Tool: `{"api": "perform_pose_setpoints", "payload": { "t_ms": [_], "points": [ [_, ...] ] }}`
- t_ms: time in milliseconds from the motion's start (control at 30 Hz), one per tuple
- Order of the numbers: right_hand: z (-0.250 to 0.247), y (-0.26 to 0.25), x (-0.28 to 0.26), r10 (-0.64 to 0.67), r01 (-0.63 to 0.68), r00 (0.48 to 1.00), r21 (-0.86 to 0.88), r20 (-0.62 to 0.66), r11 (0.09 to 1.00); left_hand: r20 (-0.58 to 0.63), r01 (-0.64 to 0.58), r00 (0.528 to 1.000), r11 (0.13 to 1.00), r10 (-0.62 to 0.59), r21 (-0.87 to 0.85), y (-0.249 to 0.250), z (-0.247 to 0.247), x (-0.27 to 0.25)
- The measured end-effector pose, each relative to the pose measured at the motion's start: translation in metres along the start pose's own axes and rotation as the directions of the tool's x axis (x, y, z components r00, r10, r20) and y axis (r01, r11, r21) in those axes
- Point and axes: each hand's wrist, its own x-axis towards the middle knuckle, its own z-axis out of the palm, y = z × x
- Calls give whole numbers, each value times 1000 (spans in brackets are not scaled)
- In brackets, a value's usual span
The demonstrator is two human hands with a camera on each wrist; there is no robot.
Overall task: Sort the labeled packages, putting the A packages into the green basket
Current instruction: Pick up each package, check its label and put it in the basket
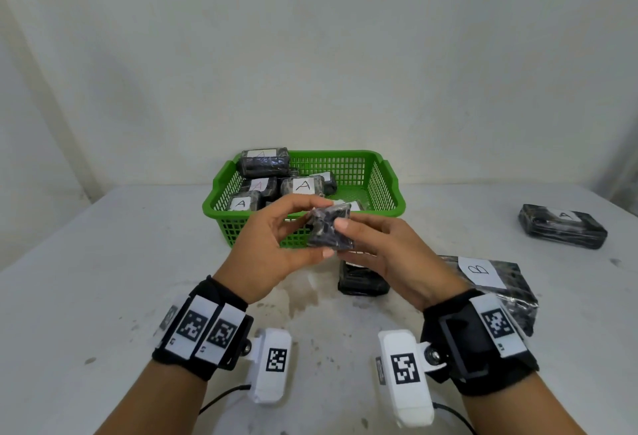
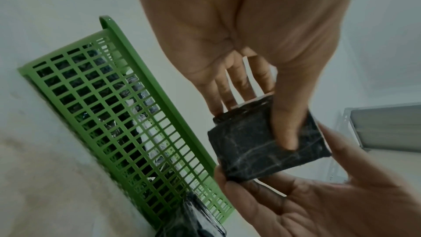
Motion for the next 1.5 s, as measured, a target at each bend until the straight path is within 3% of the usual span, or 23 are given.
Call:
{"api": "perform_pose_setpoints", "payload": {
  "t_ms": [100,200,367,533,700,933,1067,1233,1333,1433,1500],
  "points": [
    [-3,5,4,-54,53,997,-19,-54,998,40,94,995,995,-94,-13,-1,0,0],
    [-5,7,5,-109,94,989,-143,-101,985,-6,198,980,979,-198,-54,-3,2,2],
    [-3,8,5,-95,82,994,-184,-62,979,-66,163,984,986,-165,-32,-7,-1,2],
    [-2,4,3,-165,144,979,-169,-118,975,22,178,984,973,-176,-149,-7,-1,2],
    [-3,7,3,-120,112,992,-168,-35,979,-66,144,987,988,-147,-52,-7,1,2],
    [-8,5,3,-122,117,992,-186,-18,976,-2,138,990,987,-138,-77,-6,-5,2],
    [-5,2,0,-21,24,998,-38,61,999,105,146,985,983,-135,-112,-5,-8,-1],
    [-7,3,4,60,-61,998,37,20,997,179,122,979,983,-97,-134,-3,-5,0],
    [-6,3,5,77,-73,997,115,-25,991,136,179,978,971,-157,-161,-6,-5,2],
    [-5,3,9,72,-55,992,159,-100,986,68,288,957,892,-283,-347,-6,-3,4],
    [-5,2,11,79,-54,986,171,-144,984,25,307,947,883,-319,-354,-2,0,5]
  ]
}}
